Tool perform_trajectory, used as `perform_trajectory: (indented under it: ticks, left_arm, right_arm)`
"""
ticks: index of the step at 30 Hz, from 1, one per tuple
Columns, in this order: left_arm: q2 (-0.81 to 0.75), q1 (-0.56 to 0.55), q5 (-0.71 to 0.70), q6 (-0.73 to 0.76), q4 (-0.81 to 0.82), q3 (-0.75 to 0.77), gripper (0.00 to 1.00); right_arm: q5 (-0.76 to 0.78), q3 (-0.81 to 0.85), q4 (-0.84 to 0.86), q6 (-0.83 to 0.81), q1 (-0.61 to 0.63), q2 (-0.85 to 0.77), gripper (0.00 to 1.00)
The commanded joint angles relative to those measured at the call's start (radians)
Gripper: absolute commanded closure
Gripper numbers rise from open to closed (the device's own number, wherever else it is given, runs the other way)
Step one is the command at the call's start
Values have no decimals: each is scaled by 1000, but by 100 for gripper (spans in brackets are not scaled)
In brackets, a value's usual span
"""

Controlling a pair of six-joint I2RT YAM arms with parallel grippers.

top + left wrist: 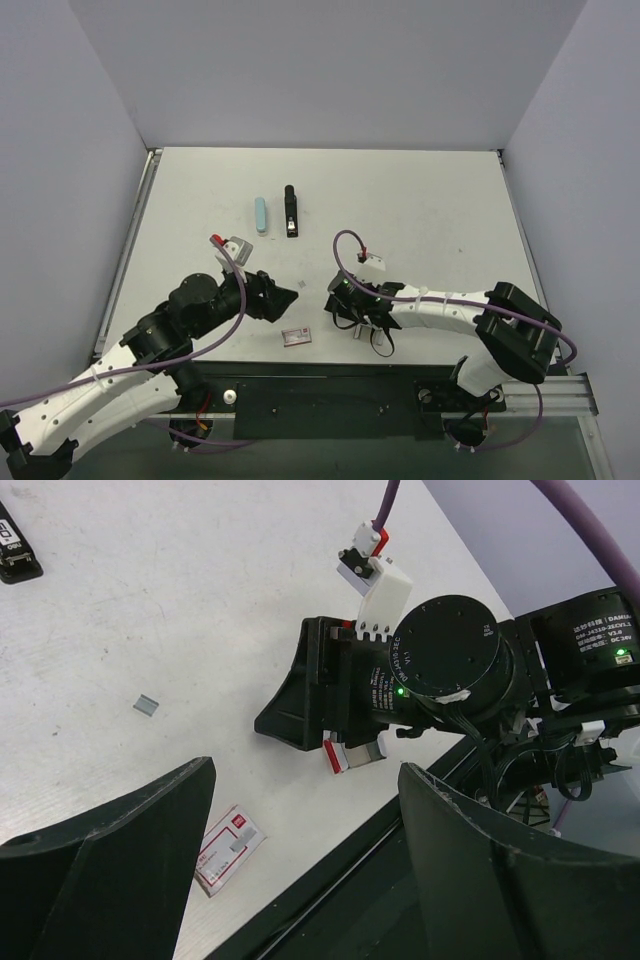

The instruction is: Unload the staples from the stapler

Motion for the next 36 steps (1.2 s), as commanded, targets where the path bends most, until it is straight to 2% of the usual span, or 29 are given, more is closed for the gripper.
perform_trajectory:
  ticks: [1,25,31,36]
  left_arm:
    - [-7,-4,15,5,4,-4,15]
    - [59,-4,43,15,50,-7,15]
    - [52,-4,34,18,35,-11,15]
    - [39,-3,32,15,30,-20,15]
  right_arm:
    - [67,18,-61,34,15,-20,46]
    - [101,89,-122,11,17,78,51]
    - [96,139,-162,-34,17,118,58]
    - [84,187,-185,-82,20,182,60]
